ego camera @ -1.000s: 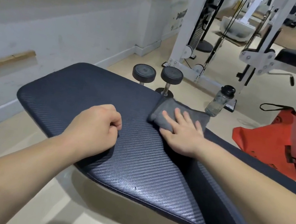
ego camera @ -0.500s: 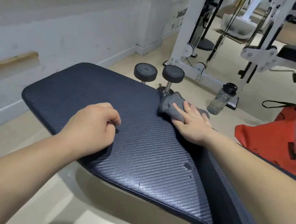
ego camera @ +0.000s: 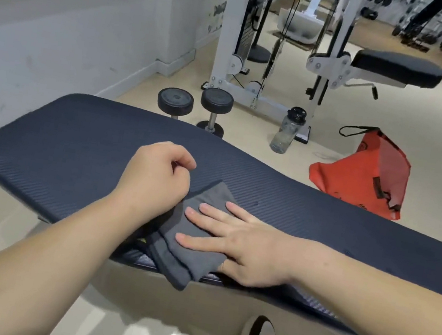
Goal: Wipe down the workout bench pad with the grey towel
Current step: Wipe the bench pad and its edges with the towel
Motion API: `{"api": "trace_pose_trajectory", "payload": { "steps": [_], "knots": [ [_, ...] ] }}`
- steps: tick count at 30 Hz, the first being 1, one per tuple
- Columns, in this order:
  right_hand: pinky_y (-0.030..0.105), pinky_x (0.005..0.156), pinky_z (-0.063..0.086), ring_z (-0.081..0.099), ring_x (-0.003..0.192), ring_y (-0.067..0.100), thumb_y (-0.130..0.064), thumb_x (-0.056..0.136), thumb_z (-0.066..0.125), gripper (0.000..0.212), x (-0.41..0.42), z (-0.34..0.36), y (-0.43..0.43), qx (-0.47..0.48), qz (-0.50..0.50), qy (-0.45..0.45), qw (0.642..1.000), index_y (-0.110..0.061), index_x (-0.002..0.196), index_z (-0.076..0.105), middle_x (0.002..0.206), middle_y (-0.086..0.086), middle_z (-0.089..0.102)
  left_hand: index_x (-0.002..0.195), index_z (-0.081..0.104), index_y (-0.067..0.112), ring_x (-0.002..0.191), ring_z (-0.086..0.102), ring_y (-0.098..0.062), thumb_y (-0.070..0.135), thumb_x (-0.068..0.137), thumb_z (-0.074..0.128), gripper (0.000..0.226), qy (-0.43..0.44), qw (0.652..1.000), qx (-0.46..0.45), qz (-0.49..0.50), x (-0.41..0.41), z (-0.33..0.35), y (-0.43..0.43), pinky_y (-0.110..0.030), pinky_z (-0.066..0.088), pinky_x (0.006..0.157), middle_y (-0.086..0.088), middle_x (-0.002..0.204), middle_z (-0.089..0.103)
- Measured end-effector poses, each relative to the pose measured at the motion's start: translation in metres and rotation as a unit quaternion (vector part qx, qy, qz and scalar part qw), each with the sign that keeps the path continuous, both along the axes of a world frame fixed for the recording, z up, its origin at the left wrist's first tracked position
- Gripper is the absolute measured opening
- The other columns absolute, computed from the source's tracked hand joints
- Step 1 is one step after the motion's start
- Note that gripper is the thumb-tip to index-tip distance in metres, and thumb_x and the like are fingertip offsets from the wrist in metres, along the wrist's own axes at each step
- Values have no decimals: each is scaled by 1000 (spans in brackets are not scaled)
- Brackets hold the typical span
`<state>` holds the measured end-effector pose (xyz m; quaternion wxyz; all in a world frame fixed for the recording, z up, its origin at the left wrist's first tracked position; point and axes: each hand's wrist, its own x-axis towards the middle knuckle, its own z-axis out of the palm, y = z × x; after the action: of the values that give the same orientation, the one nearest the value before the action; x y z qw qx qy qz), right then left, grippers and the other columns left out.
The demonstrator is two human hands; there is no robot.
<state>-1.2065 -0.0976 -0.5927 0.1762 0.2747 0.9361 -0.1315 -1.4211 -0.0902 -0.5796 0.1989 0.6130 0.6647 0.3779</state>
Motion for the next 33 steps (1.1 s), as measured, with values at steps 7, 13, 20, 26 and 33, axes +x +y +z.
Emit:
{"api": "trace_pose_trajectory", "payload": {
  "steps": [7, 13, 20, 26, 33],
  "knots": [
    [50, 129, -8, -21, 158, 11, -37, 109, 41, 67, 53, -7, 44, 26, -259, -11, 966, -53, 160, 1, 173, -9, -18, 88, 78, 22, 73, 59, -3, 4, 85, 54, 30, 2, 999, 5, -49, 24, 3, -8, -24, 48, 76, 14, 83, 68],
    [38, 123, -22, -33, 152, 4, -50, 105, 33, 65, 39, -4, 3, -51, -114, -15, 992, -60, 157, -5, 167, -19, -29, 93, 77, 24, 83, 60, -2, 3, 85, 54, 32, 37, 997, 32, -66, 18, 4, -16, -26, 52, 83, 14, 96, 71],
    [33, 131, 5, 10, 157, -3, -43, 79, 65, 79, 46, 4, 38, -176, -224, 198, 938, -34, 155, 46, 169, -10, 29, 150, 34, 46, 142, 35, -3, 50, 81, 68, 76, 172, 938, -58, -294, 52, -9, -30, -32, 37, 115, 22, 153, 41],
    [21, 81, 53, 63, 73, -14, -12, 99, 55, 28, 108, 16, 59, -35, -459, 355, 814, -19, 116, 76, 78, -25, 72, 151, 34, 40, 130, 38, -25, 59, 95, 46, 61, 409, 882, -50, -229, 79, -25, -13, -45, 38, 109, 4, 147, 42],
    [37, 95, 52, 63, 120, 26, -26, 101, 49, 34, 143, 1, 70, 83, -449, 185, 870, -23, 127, 71, 128, 1, 72, 158, 29, 37, 155, 20, -14, 37, 103, 46, 57, 359, 884, -46, -295, 97, -43, 22, -41, 18, 127, 11, 168, 22]
  ]
}}
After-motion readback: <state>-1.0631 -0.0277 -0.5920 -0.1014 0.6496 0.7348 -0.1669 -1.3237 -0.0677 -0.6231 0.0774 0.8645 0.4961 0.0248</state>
